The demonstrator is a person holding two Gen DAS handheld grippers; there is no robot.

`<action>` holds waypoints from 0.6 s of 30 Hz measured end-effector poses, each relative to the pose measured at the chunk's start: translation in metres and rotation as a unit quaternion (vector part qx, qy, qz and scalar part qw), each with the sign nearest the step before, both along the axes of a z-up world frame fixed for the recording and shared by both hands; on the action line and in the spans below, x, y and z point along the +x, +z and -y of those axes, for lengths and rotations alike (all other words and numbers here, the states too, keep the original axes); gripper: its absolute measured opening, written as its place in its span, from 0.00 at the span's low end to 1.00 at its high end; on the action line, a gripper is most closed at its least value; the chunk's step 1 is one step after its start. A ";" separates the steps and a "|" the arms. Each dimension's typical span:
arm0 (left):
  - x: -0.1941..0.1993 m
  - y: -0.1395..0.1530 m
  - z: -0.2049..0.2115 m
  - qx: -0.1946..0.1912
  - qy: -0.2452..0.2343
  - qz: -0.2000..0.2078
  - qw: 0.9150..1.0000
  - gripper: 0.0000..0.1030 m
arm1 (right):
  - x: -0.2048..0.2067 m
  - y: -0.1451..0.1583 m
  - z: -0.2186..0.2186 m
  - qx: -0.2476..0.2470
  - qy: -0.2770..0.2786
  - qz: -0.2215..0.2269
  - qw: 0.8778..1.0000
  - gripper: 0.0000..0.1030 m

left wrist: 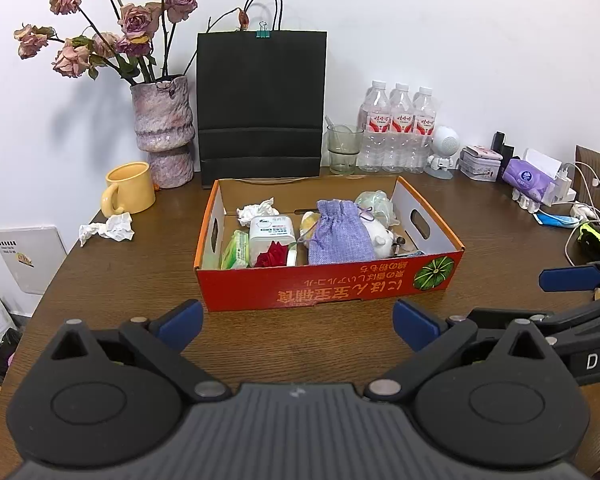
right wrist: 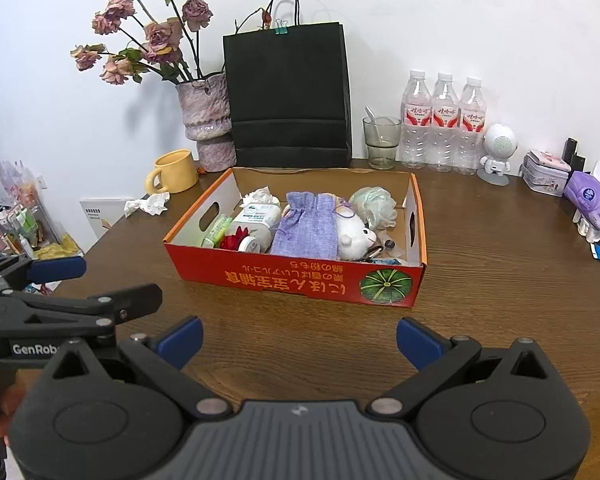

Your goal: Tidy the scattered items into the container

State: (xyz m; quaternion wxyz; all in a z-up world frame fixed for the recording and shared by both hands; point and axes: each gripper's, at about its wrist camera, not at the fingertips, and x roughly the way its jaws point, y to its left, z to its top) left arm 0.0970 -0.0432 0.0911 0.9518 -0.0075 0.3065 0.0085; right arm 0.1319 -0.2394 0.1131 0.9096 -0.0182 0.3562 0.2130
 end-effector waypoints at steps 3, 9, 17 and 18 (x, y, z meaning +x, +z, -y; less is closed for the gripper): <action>0.000 0.000 0.000 0.000 0.000 -0.001 1.000 1.00 | 0.000 0.000 0.000 0.000 0.000 0.000 1.000 1.00; -0.002 -0.001 0.001 0.002 0.000 0.000 1.000 1.00 | -0.001 -0.001 0.002 0.000 -0.001 -0.001 1.000 1.00; -0.001 -0.003 0.002 0.005 -0.001 -0.001 1.000 1.00 | -0.003 -0.003 0.002 -0.002 -0.003 -0.001 1.000 1.00; 0.000 -0.003 0.003 0.005 -0.001 -0.001 1.000 1.00 | -0.003 -0.003 0.002 -0.003 -0.003 -0.002 1.000 1.00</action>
